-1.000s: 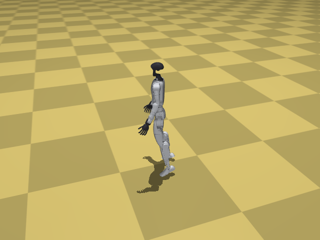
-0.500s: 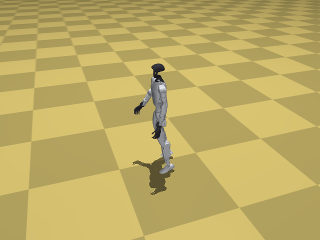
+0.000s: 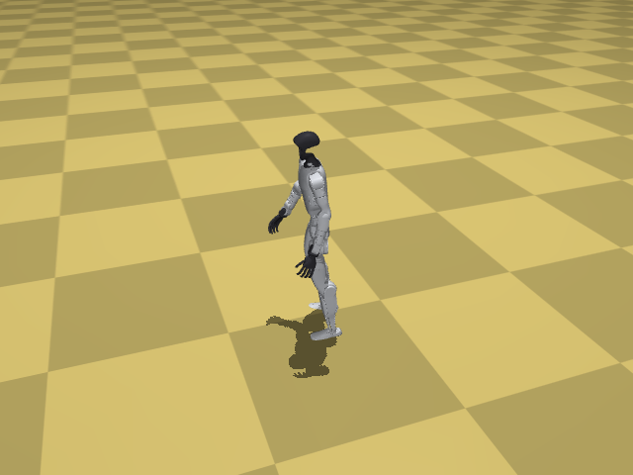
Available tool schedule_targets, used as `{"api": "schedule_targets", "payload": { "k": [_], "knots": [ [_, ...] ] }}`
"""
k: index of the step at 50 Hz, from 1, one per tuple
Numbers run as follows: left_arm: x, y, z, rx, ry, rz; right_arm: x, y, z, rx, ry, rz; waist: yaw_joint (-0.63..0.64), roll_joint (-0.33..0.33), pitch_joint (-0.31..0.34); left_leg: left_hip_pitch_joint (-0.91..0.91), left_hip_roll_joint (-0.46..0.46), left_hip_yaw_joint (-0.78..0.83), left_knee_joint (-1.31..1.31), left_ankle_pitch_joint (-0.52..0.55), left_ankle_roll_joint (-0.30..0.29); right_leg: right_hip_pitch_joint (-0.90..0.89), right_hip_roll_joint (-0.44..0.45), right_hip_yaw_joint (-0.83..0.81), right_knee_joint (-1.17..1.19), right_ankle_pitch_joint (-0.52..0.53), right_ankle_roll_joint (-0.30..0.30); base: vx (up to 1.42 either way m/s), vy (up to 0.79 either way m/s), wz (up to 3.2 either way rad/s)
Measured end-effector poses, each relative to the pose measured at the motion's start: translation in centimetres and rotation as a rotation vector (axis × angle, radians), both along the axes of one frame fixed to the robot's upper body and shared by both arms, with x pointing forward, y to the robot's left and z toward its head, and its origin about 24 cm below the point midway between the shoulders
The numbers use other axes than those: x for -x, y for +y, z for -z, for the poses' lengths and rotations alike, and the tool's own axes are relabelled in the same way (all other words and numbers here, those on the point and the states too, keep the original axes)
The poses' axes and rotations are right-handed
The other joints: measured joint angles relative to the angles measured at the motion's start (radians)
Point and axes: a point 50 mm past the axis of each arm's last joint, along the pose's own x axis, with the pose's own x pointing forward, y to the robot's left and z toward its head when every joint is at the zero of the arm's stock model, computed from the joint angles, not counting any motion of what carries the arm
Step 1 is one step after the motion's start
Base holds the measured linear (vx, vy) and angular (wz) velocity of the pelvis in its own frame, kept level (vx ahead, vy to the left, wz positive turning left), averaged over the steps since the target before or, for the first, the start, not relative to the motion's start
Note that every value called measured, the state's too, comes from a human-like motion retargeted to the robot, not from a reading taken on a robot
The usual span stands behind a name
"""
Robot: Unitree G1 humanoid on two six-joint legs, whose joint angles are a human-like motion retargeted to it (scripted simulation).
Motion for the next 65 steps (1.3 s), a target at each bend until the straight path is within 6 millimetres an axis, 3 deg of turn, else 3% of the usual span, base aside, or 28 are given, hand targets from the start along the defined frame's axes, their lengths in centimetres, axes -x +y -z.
{"api": "schedule_targets", "payload": {
  "k": [7, 13, 19, 24, 28, 33, 44, 55, 65],
  "knots": [
    [-1.4, -0.6, -0.2, 0.007, -0.033, 0.041, 1.6, -0.6, 0.5, 0.011, 0.017, 0.005, -0.048, 0.0, 0.046, -0.012, 0.009, 0.02, -0.015, 0.04, -0.003, -0.01, 0.044, 0.082, -0.059, 0.082, 0.039, -0.1, -0.12, -0.08],
    [-5.6, -1.4, -1.8, -0.001, -0.16, 0.114, 4.4, -2.8, 1.5, 0.004, 0.1, 0.141, -0.032, -0.009, 0.092, -0.031, 0.003, 0.005, -0.035, 0.082, 0.01, -0.009, 0.035, 0.033, -0.097, 0.142, 0.099, -0.09, -0.14, 0.12],
    [-10.3, -3.5, -4.7, 0.052, -0.373, 0.167, 6.3, -4.8, 1.9, 0.015, 0.16, 0.213, -0.019, 0.006, 0.125, -0.086, 0.017, -0.009, -0.047, 0.094, 0.032, -0.034, 0.055, -0.022, -0.131, 0.164, 0.102, -0.09, -0.15, 0.43],
    [-11.7, -5.1, -6.1, 0.093, -0.479, 0.209, 7.3, -5.9, 1.9, 0.048, 0.189, 0.239, -0.048, 0.011, 0.139, -0.095, -0.009, 0.171, -0.046, 0.073, 0.06, -0.037, 0.013, -0.085, -0.13, 0.164, 0.102, -0.02, 0.01, 0.77],
    [-11.7, -5.4, -6.3, 0.097, -0.493, 0.218, 6.4, -6.1, 1.6, 0.062, 0.178, 0.236, -0.072, 0.014, 0.15, -0.084, -0.031, 0.322, -0.031, 0.092, 0.072, -0.034, -0.022, -0.131, -0.103, 0.152, 0.098, 0.05, 0.07, 0.69],
    [-10.3, -4.6, -5.0, 0.073, -0.408, 0.183, 4.6, -5.1, 1.2, 0.044, 0.126, 0.211, -0.066, 0.021, 0.137, -0.073, -0.031, 0.332, -0.044, 0.118, 0.086, -0.034, -0.026, -0.171, -0.063, 0.135, 0.069, 0.09, 0.05, 0.43],
    [-4.4, -1.8, -1.3, 0.021, -0.152, 0.018, 2.1, -2.1, 0.8, 0.009, 0.066, 0.129, 0.036, -0.008, 0.047, -0.069, -0.031, 0.218, -0.032, 0.161, 0.072, 0.009, -0.066, -0.277, 0.013, 0.15, 0.011, 0.15, 0.11, 0.53],
    [-1.0, 0.7, -0.8, 0.006, -0.098, -0.119, -0.8, 0.1, -0.5, -0.032, -0.025, 0.036, 0.148, -0.042, -0.059, -0.052, -0.021, 0.049, -0.022, 0.181, 0.02, 0.111, -0.073, -0.414, 0.017, 0.248, -0.042, 0.15, 0.15, 0.75],
    [1.5, 1.3, -0.4, 0.016, -0.077, -0.227, -3.4, 2.7, -1.7, -0.031, -0.071, -0.133, 0.21, -0.05, -0.119, -0.009, 0.011, -0.073, -0.029, 0.236, -0.041, 0.16, -0.068, -0.468, 0.081, 0.37, -0.089, 0.13, 0.11, 0.53]
  ]
}}
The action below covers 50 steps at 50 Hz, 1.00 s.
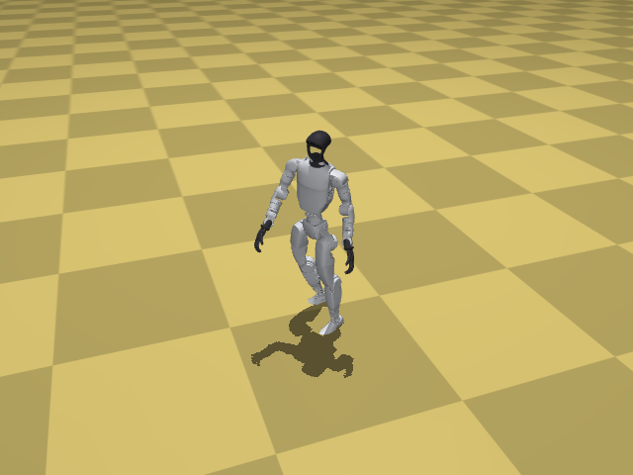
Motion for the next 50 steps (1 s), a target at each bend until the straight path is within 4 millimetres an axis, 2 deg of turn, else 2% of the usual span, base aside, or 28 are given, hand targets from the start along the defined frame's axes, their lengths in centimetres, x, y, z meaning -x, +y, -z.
{"api": "schedule_targets", "payload": {
  "k": [6, 12, 23, 33, 42, 50],
  "knots": [
    [2.1, 0.5, 0.2, 0.013, 0.024, -0.068, -1.0, 2.2, -0.6, -0.001, -0.019, -0.139, 0.045, -0.018, -0.037, 0.012, 0.014, -0.046, -0.002, 0.031, -0.013, 0.008, 0.004, 0.003, -0.003, 0.064, -0.003, 0.09, 0.05, 0.06],
    [3.9, 1.1, 0.3, 0.017, 0.028, -0.161, -1.3, 4.1, -0.9, 0.024, -0.016, -0.299, 0.084, -0.038, -0.064, 0.015, 0.001, -0.073, 0.002, 0.046, -0.027, 0.007, -0.016, 0.016, -0.004, 0.108, 0.014, 0.07, 0.07, -0.02],
    [4.8, 2.0, 0.2, 0.002, 0.052, -0.196, 0.3, 6.3, 0.3, 0.037, 0.086, -0.473, 0.126, -0.044, -0.088, 0.026, 0.025, -0.078, 0.005, 0.099, -0.026, 0.017, 0.006, 0.024, 0.0, 0.17, -0.009, 0.06, -0.03, 0.05],
    [4.5, 2.0, -0.1, 0.013, 0.024, -0.213, 1.1, 6.8, 0.9, 0.048, 0.145, -0.529, 0.154, -0.043, -0.088, 0.018, 0.01, -0.037, 0.009, 0.175, 0.034, -0.003, -0.011, 0.065, 0.014, 0.227, -0.007, 0.0, 0.0, 0.0],
    [4.6, 2.0, 0.0, 0.008, 0.022, -0.21, 1.3, 6.9, 1.0, 0.052, 0.124, -0.507, 0.166, -0.036, -0.093, 0.007, 0.008, -0.056, -0.018, 0.191, -0.012, -0.015, -0.008, 0.066, -0.001, 0.218, 0.009, 0.0, 0.0, 0.0],
    [5.3, 2.1, 0.1, 0.005, 0.044, -0.207, 2.4, 7.1, 1.8, 0.048, 0.171, -0.523, 0.188, -0.042, -0.096, -0.014, 0.006, -0.061, -0.019, 0.196, -0.012, -0.02, 0.001, 0.073, -0.034, 0.228, 0.02, 0.0, 0.0, 0.0]
  ]
}}
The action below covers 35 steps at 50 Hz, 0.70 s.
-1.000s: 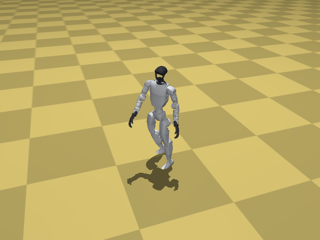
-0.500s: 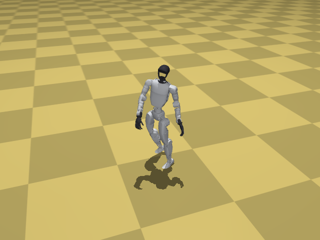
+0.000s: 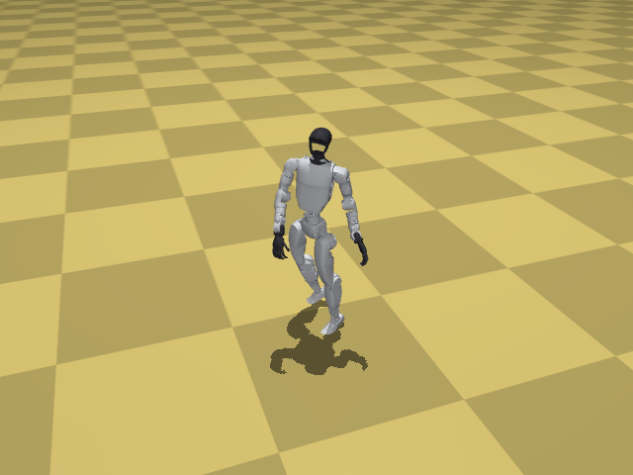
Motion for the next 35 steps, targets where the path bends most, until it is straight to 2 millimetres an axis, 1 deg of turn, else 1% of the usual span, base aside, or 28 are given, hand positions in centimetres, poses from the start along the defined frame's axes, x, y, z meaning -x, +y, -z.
{"api": "schedule_targets", "payload": {
  "k": [5, 10, 15, 21, 30, 35],
  "knots": [
    [0.7, -0.1, 0.1, 0.004, 0.018, -0.002, 0.2, 0.1, 0.1, -0.005, 0.003, -0.006, 0.006, 0.0, -0.002, -0.007, -0.001, 0.01, 0.0, 0.007, 0.006, -0.008, 0.003, 0.019, -0.008, 0.013, 0.005, 0.0, 0.0, 0.0],
    [1.3, -0.4, 0.4, 0.012, 0.04, -0.004, 0.0, 0.2, -0.2, -0.02, -0.018, -0.002, -0.003, 0.008, -0.003, -0.01, 0.0, 0.022, 0.0, 0.008, 0.01, -0.016, 0.004, 0.03, -0.008, 0.017, 0.009, 0.0, 0.0, 0.0],
    [1.6, -0.7, 0.5, 0.02, 0.053, 0.002, -0.2, 0.1, -0.4, -0.03, -0.034, 0.016, -0.014, 0.019, -0.002, -0.009, 0.003, 0.031, 0.0, 0.009, 0.007, -0.022, 0.004, 0.036, -0.007, 0.021, 0.014, 0.0, 0.0, 0.0],
    [1.0, -0.6, 0.4, 0.014, 0.035, 0.014, 0.3, -0.3, 0.0, -0.016, -0.022, 0.031, -0.022, 0.028, 0.001, -0.004, 0.006, 0.042, 0.0, 0.009, 0.005, -0.03, 0.007, 0.062, -0.008, 0.027, 0.024, -0.01, 0.0, -0.09],
    [-0.2, 0.0, -0.2, -0.009, -0.017, 0.026, 2.1, -1.4, 1.2, 0.027, 0.039, 0.042, -0.034, 0.036, -0.001, -0.001, 0.01, 0.066, 0.0, 0.009, 0.012, -0.038, 0.014, 0.096, -0.024, 0.041, 0.035, -0.01, 0.0, -0.06],
    [-0.8, -0.1, -0.4, -0.012, -0.037, 0.041, 3.1, -2.2, 1.8, 0.025, 0.072, 0.115, -0.043, 0.043, -0.001, 0.0, 0.015, 0.076, 0.0, 0.008, 0.013, -0.045, 0.018, 0.113, -0.029, 0.052, 0.043, 0.0, 0.0, 0.0]
  ]
}}
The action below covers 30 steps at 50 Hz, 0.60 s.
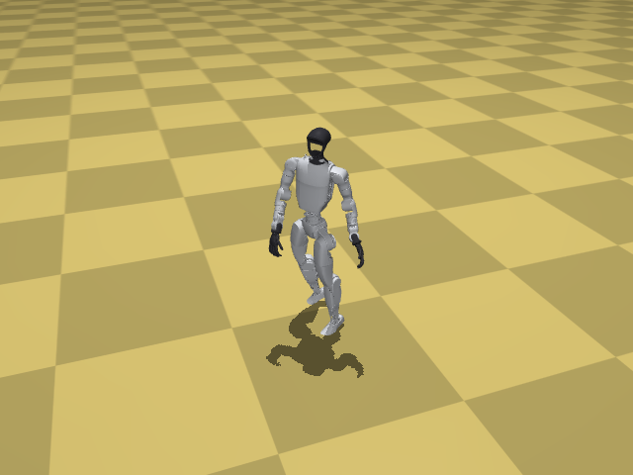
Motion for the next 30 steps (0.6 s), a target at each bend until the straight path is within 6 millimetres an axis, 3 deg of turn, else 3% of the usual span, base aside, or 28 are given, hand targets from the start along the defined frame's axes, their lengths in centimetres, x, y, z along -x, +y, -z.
{"api": "schedule_targets", "payload": {
  "k": [11, 22, 26, 30],
  "knots": [
    [-0.4, -1.2, 0.4, 0.027, 0.0, 0.053, 0.9, -1.0, 0.4, -0.074, -0.004, 0.274, -0.035, 0.02, 0.014, 0.008, 0.007, 0.058, 0.002, -0.021, 0.012, -0.021, 0.01, 0.047, -0.011, -0.003, 0.022, -0.04, -0.01, -0.29],
    [0.1, -2.1, 0.9, 0.062, 0.03, 0.057, 0.7, -1.9, 0.3, -0.073, -0.018, 0.362, -0.074, 0.032, 0.047, 0.01, 0.007, 0.14, 0.006, -0.033, -0.001, -0.052, 0.02, 0.14, -0.061, -0.01, 0.069, -0.08, -0.04, -0.55],
    [-0.2, -1.9, 0.7, 0.058, 0.014, 0.073, 0.3, -2.6, 0.1, -0.052, -0.031, 0.362, -0.091, 0.044, 0.066, 0.016, 0.009, 0.146, 0.011, -0.106, -0.007, -0.068, 0.027, 0.187, -0.063, -0.058, 0.082, -0.12, -0.05, -0.55],
    [-1.1, -1.5, 0.3, 0.039, -0.013, 0.102, -0.6, -3.2, -0.4, -0.032, -0.062, 0.326, -0.111, 0.051, 0.089, 0.012, 0.0, 0.161, 0.029, -0.253, -0.009, -0.084, 0.03, 0.216, -0.048, -0.19, 0.094, -0.13, -0.05, -0.45]
  ]
}}
